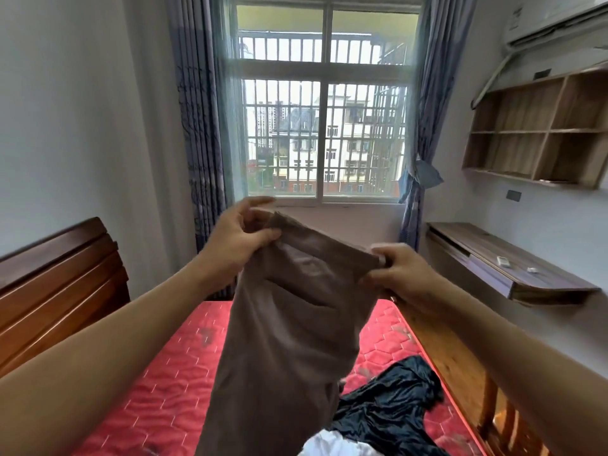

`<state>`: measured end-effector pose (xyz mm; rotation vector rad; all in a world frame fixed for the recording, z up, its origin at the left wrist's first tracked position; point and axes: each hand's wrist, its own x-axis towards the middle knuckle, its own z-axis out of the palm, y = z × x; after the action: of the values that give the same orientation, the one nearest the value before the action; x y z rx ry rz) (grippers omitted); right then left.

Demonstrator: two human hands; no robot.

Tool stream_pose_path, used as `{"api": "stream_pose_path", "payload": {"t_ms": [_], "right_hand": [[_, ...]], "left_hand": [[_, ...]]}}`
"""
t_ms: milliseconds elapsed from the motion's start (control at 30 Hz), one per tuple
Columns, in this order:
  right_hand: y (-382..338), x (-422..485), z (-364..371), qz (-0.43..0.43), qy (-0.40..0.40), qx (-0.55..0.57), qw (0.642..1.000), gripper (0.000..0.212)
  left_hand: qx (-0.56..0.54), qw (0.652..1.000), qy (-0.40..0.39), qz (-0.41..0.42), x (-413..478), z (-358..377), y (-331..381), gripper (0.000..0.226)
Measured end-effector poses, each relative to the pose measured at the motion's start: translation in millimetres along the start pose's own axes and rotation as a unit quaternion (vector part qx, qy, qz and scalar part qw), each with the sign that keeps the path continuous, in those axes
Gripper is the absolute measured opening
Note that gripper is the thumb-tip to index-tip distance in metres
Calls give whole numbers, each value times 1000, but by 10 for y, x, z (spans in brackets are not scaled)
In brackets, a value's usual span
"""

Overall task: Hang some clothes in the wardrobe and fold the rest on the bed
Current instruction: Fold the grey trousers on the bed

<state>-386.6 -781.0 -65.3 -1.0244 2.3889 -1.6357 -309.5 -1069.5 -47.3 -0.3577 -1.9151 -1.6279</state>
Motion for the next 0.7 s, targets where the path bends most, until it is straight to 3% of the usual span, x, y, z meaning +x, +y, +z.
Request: {"api": "stream_pose_path", "payload": {"t_ms": [67, 133, 233, 400, 500, 567, 633, 700], "right_hand": [[-182, 78, -48, -54, 72, 96, 991, 50], [-231, 134, -41, -58, 107, 176, 977, 65], [-119, 127, 67, -11, 101, 101, 990, 36], [-99, 116, 127, -8, 154, 95, 984, 25], [-172, 142, 133, -13, 140, 83, 987, 22], [-225, 148, 140, -27, 119, 62, 991, 23], [-300, 139, 173, -43, 104, 49, 992, 23], [-364, 124, 222, -60, 100, 21, 993, 22]], "left_hand": [[-94, 994, 47, 27, 69, -85, 71, 52], [-69, 997, 34, 16, 81, -62, 56, 42], [75, 997, -19, -7, 38, -17, -170, 16], [59, 995, -61, -47, 91, -156, -314, 31], [125, 989, -67, -41, 167, -143, -174, 62], [248, 962, -112, 23, 249, -118, 44, 86], [389, 894, -212, 70, 338, 33, 298, 99], [481, 816, -314, 67, 423, 284, 486, 87]]}}
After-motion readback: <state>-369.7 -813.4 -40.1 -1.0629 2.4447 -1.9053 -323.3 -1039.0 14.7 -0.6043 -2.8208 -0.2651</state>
